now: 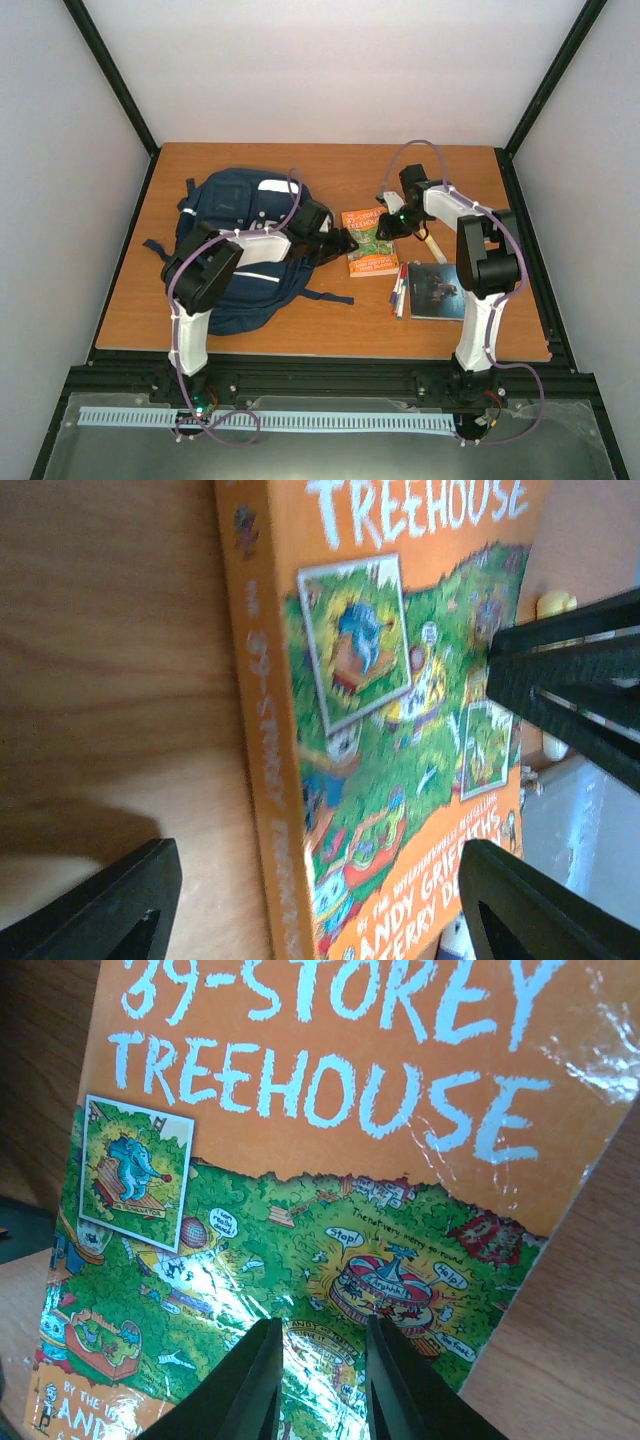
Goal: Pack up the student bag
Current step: Pick up the book from the center of the board.
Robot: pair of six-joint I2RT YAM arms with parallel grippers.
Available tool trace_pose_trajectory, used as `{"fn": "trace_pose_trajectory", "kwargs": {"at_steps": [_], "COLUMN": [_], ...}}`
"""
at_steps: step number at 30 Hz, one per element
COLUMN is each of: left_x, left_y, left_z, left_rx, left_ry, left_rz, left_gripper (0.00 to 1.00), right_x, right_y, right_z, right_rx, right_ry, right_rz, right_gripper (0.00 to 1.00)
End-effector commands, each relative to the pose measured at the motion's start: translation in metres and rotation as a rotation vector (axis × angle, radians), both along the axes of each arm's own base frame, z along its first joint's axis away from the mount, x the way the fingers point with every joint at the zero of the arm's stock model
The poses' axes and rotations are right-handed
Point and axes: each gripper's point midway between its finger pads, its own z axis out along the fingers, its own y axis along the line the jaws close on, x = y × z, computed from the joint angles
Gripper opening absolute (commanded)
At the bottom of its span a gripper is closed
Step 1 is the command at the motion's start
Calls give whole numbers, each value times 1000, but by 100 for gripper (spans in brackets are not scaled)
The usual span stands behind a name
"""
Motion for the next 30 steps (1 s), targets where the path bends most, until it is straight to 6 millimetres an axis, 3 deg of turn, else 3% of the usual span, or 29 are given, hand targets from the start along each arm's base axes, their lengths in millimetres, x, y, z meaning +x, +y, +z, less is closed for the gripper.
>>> {"fn": "trace_pose_trajectory", "kwargs": {"at_steps": [1, 10, 17, 20, 24, 26, 30], "left_x": [6, 12, 24, 27, 25, 22, 15], "left_y": [-8, -39, -62, -58, -43, -38, -28], "left_z": [-23, -36, 8, 11, 0, -5, -13], "left_rx": [11, -129, -327, -273, -156, -124, -76], "left_ry": [40, 104, 8, 2, 23, 35, 50], "left_rz": [-7, -44, -71, -54, -33, -26, -27], "left_gripper": [79, 78, 77, 76, 76, 76, 76], "right_x": [-37, -39, -40, -38, -13, -6, -3], "right_y": [-26, -26, -25, -24, -35, -40, -46], "right_z": [-68, -69, -69, -56, -6, 8, -2], "right_rx": [-147, -144, -135, -52, 42, 65, 42], "right_ry": [211, 220, 236, 238, 115, 86, 109], "right_rz": [-11, 10, 23, 2, -55, -61, -49], "right_gripper": [25, 28, 29, 28, 26, 27, 30]}}
